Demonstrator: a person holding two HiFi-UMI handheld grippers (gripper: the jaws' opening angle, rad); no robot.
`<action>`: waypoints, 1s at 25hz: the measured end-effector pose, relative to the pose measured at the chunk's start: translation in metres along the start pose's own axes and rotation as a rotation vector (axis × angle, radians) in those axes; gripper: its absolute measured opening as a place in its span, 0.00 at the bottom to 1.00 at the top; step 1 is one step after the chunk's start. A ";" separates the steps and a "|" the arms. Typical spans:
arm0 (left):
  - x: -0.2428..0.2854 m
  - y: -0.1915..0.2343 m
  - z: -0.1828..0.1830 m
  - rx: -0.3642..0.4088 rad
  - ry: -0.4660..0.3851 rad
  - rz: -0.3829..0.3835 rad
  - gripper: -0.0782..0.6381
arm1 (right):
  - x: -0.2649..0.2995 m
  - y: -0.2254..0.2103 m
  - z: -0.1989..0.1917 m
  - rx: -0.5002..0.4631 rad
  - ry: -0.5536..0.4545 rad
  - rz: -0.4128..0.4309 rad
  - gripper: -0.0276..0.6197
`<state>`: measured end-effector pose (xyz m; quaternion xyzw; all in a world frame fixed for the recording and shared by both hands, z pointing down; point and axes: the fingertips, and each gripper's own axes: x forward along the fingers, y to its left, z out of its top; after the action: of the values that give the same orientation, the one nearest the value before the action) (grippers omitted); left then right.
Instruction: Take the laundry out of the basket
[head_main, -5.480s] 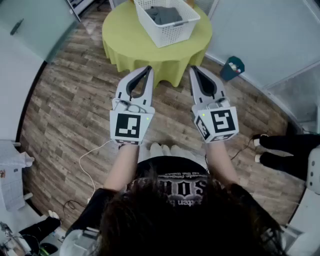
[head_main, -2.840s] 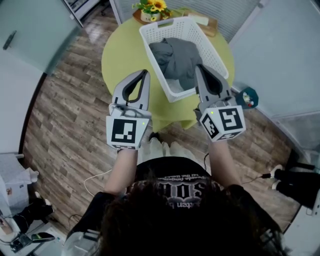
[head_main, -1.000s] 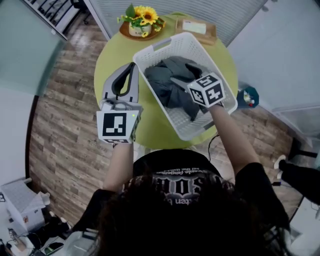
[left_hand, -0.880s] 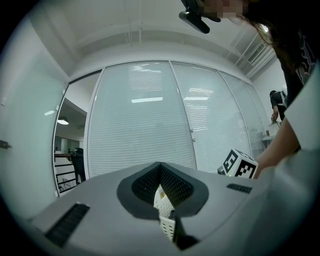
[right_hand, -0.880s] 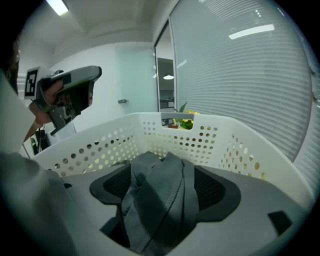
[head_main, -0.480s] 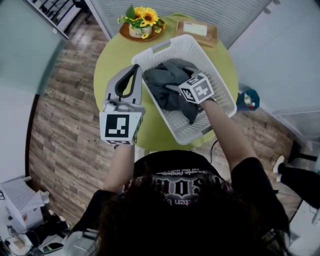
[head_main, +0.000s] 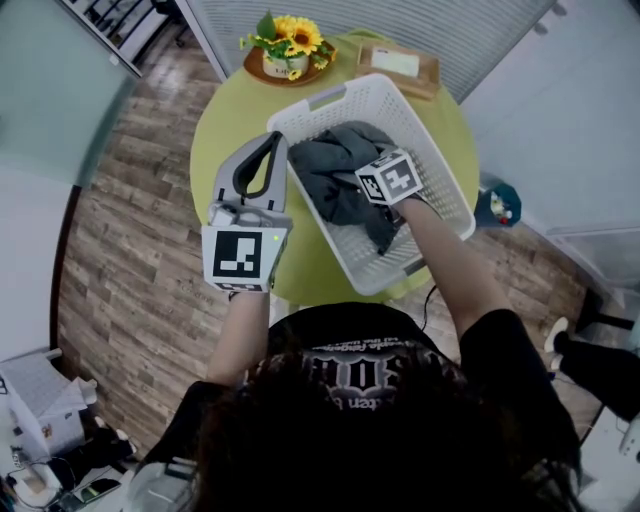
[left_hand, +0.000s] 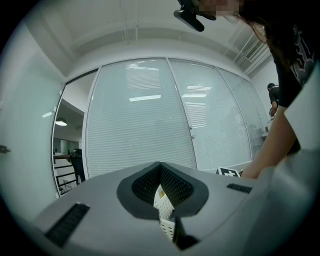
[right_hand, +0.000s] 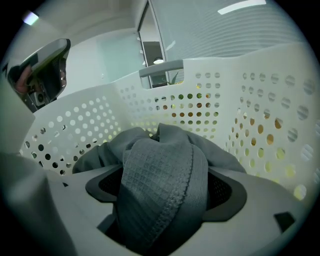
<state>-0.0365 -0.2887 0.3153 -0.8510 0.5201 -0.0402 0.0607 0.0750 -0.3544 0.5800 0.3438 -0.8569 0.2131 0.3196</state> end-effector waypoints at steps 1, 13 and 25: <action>0.000 0.000 0.000 0.002 0.000 -0.001 0.11 | 0.001 0.000 0.000 0.001 0.008 -0.001 0.75; 0.005 -0.006 0.000 0.003 0.000 -0.024 0.11 | 0.004 -0.005 -0.006 -0.027 0.078 0.014 0.58; -0.003 -0.007 0.000 0.000 0.003 -0.016 0.11 | 0.000 -0.003 -0.001 -0.053 0.092 -0.002 0.39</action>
<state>-0.0315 -0.2825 0.3160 -0.8552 0.5132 -0.0419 0.0593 0.0776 -0.3558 0.5811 0.3258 -0.8463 0.2055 0.3680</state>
